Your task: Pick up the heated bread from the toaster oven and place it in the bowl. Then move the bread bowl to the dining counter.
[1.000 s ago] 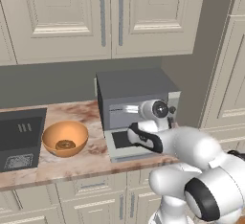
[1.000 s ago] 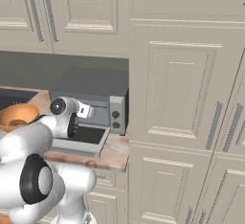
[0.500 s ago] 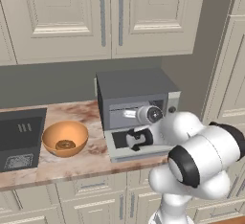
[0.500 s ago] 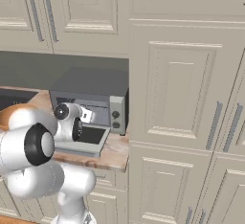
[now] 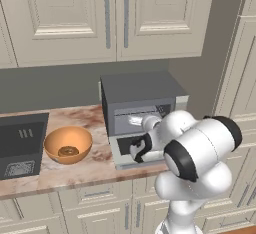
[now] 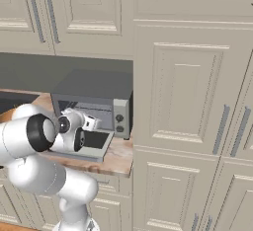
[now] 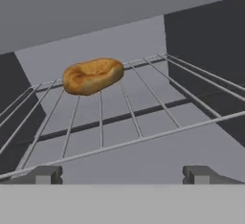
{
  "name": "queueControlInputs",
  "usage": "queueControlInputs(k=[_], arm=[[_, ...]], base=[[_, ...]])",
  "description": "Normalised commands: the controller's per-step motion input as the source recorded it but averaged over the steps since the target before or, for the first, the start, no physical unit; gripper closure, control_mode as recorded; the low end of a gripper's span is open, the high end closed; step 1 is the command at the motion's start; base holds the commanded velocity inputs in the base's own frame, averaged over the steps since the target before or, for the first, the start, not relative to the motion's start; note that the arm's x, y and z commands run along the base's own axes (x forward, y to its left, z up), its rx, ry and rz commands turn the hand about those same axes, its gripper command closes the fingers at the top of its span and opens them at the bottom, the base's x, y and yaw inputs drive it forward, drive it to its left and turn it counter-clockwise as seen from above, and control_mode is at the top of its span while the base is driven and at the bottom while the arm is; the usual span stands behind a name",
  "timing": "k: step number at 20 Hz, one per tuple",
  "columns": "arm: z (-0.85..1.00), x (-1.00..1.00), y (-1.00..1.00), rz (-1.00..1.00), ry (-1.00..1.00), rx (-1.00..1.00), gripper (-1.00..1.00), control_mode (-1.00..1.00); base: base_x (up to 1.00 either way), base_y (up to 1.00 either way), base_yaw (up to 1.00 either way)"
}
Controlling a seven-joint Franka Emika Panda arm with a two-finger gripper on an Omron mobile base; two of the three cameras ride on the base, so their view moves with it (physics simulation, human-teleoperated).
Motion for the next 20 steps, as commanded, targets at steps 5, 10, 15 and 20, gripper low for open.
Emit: queueControlInputs(k=[5,10,15,20], arm=[[0.04,0.02,0.11,-0.01,-0.05,0.01,-1.0,-1.0],[0.0,0.16,0.05,0.0,0.0,0.0,-1.0,-1.0],[0.0,0.27,0.09,0.0,0.0,0.0,-1.0,-1.0],[0.03,0.13,0.01,0.0,-0.02,0.0,-1.0,-1.0]], base=[[0.0,0.0,0.0],[0.0,0.0,0.0],[0.0,0.0,0.0],[0.0,0.0,0.0]])
